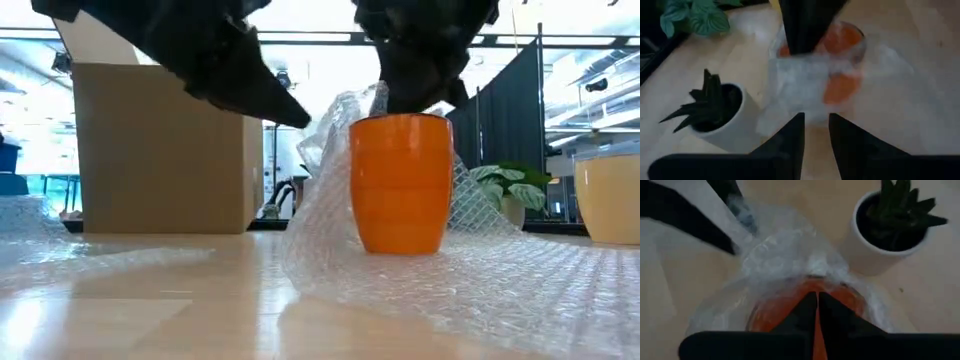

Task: Wrap mug
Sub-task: Wrap the orange mug with the transparent bubble wrap

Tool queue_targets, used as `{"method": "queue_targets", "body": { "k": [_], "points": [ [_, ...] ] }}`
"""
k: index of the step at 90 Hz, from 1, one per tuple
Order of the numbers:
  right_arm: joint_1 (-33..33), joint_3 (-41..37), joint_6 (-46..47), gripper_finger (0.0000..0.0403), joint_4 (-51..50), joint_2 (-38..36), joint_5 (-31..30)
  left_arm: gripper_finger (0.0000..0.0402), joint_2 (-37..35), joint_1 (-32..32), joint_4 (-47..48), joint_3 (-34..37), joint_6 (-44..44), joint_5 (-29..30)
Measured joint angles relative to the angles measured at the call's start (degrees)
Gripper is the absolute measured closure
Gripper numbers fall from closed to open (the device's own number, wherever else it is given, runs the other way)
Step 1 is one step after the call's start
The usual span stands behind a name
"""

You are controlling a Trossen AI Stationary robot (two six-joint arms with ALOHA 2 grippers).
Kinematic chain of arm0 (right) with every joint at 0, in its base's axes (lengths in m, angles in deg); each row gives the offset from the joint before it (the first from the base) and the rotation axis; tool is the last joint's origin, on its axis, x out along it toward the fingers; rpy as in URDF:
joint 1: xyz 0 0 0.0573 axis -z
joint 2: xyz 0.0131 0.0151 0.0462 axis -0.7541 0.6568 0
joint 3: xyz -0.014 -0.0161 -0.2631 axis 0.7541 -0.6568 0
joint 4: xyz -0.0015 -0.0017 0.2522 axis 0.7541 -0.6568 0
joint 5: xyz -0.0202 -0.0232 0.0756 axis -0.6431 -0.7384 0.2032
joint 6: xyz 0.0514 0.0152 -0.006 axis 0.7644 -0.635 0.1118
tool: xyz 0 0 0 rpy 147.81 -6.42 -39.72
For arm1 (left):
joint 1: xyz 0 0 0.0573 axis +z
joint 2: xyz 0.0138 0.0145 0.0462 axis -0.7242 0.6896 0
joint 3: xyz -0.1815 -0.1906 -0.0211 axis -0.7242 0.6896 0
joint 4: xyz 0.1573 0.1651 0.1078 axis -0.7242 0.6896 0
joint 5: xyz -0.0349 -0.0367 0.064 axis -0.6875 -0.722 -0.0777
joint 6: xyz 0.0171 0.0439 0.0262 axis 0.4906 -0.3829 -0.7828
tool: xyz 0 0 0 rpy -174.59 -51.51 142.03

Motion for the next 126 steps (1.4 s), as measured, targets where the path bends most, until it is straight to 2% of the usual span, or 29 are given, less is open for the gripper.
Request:
{"method": "queue_targets", "body": {
  "k": [14, 25, 66, 76, 97, 126],
  "points": [
    [0.5, 0.0, 0.0, 0.0403, 1.4, 3.5, 3.4, 0.0328, 3.0, 0.2, -8.6, 0.0, -2.5, -0.1],
    [0.8, 0.0, 0.0, 0.0403, 1.5, 3.6, 5.5, 0.0328, 4.1, 0.5, -10.2, 0.0, -2.8, -0.2],
    [0.7, 0.0, -1.4, 0.0403, 0.8, -7.4, 6.2, 0.0328, 4.1, 0.8, -9.6, 0.0, -2.8, 0.3],
    [0.6, 0.0, -2.3, 0.0403, 2.7, -7.5, 9.6, 0.0328, 4.1, 0.8, -9.6, 0.0, -2.8, 0.3],
    [1.7, 0.0, -2.6, 0.0403, 3.9, -2.1, 14.9, 0.0328, 4.1, 0.9, -9.6, 0.0, -2.8, 0.4],
    [5.3, 0.0, -4.9, 0.0403, 0.7, 0.0, 14.9, 0.0328, 3.7, 0.6, -9.3, 0.0, -2.7, 0.4]
  ]
}}
